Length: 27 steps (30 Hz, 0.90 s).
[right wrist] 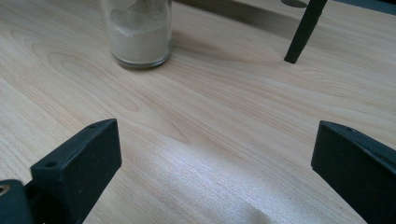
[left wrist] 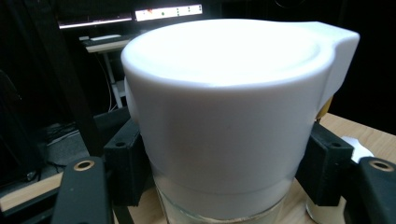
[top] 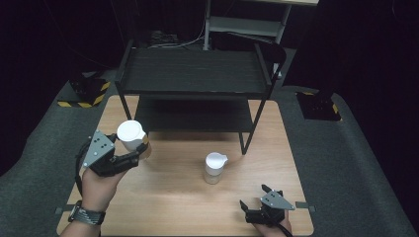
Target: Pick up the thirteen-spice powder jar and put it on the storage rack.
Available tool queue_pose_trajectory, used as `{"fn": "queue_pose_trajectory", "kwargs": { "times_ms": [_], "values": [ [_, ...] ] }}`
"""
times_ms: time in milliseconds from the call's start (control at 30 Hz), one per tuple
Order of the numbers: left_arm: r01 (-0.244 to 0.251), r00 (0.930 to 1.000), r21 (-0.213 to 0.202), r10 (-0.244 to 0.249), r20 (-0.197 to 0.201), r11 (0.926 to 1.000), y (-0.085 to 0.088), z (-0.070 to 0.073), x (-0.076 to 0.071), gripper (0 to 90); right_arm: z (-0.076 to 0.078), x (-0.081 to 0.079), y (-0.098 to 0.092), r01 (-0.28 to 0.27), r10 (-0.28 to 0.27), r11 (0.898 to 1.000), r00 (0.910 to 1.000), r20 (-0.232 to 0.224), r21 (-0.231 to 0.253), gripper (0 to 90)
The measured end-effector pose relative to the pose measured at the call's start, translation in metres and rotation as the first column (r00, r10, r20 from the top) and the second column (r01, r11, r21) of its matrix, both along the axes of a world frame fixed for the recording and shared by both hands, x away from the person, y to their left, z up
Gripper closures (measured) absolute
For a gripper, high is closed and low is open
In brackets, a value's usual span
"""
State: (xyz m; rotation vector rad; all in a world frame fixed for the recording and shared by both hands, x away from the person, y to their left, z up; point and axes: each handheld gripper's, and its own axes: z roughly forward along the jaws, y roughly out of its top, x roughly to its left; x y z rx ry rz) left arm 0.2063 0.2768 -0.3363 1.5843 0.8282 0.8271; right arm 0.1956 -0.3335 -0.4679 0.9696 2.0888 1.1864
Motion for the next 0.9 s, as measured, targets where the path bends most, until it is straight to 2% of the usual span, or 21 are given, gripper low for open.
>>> {"fn": "queue_pose_trajectory", "kwargs": {
  "times_ms": [367,533,700,900],
  "values": [
    [0.005,0.9990,-0.002,-0.005,0.044,1.0000,-0.003,0.028,0.009,30.2,0.000,0.000,0.000,-0.001,0.001,1.000,1.0000,-0.002,0.001,1.0],
    [0.007,0.9986,-0.010,-0.006,0.053,0.9999,-0.004,0.037,0.012,30.2,0.000,0.000,0.000,-0.002,0.002,1.000,1.0000,-0.001,0.002,1.0],
    [0.019,0.9983,-0.038,-0.017,0.056,0.9991,-0.002,0.044,0.016,30.3,0.000,0.000,0.000,-0.003,0.003,1.000,1.0000,-0.001,0.000,0.9],
    [0.022,0.9969,-0.034,-0.020,0.076,0.9992,-0.005,0.058,0.021,30.2,0.000,0.001,0.000,-0.005,0.005,1.000,1.0000,-0.001,-0.001,0.9]
  ]
}}
